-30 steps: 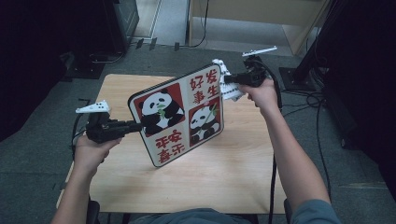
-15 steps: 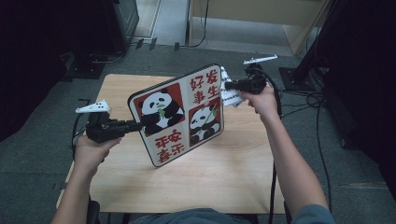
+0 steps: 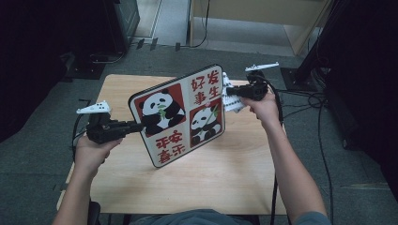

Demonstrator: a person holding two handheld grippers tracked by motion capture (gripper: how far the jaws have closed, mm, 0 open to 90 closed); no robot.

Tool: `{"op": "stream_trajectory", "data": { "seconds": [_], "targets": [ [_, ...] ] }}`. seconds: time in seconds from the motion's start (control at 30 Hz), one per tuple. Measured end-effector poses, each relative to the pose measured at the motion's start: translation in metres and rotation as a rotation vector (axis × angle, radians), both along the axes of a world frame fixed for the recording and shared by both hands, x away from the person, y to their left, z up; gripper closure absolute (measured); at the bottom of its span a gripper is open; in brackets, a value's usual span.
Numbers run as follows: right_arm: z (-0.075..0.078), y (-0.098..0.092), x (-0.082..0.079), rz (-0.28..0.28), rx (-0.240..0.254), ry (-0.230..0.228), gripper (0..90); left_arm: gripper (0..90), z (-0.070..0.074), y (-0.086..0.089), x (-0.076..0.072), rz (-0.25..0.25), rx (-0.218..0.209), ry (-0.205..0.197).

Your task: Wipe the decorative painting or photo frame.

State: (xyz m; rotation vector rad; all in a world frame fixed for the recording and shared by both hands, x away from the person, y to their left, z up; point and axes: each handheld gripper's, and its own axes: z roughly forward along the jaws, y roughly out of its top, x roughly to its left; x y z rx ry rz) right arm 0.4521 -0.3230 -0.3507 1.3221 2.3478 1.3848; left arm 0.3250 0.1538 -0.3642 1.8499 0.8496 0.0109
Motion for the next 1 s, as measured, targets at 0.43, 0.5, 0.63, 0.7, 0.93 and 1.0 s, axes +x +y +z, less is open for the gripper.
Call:
{"op": "stream_trajectory", "data": {
  "seconds": [0.43,0.5,0.63,0.7,0.93,1.0],
  "targets": [
    [-0.011,-0.003,-0.007,0.006,0.000,-0.008,77.4,77.2,-0.001,-0.001,0.001,0.003,0.004,0.005],
    [-0.013,-0.003,-0.007,0.006,-0.002,-0.007,77.4,77.1,-0.002,-0.002,0.001,0.002,0.005,0.005],
    [-0.019,-0.004,-0.009,-0.001,0.002,-0.002,77.4,77.1,-0.002,-0.002,0.001,0.000,0.005,0.008],
    [-0.022,-0.004,-0.009,-0.002,0.009,0.000,77.4,77.0,-0.003,-0.002,0.001,-0.002,0.005,0.010],
    [-0.028,-0.004,-0.010,-0.012,0.015,0.011,77.4,76.9,-0.004,-0.004,0.001,-0.007,0.009,0.012],
    [-0.030,-0.005,-0.011,-0.012,0.015,0.006,77.4,76.9,-0.004,-0.004,0.001,-0.006,0.009,0.013]
  ]
}}
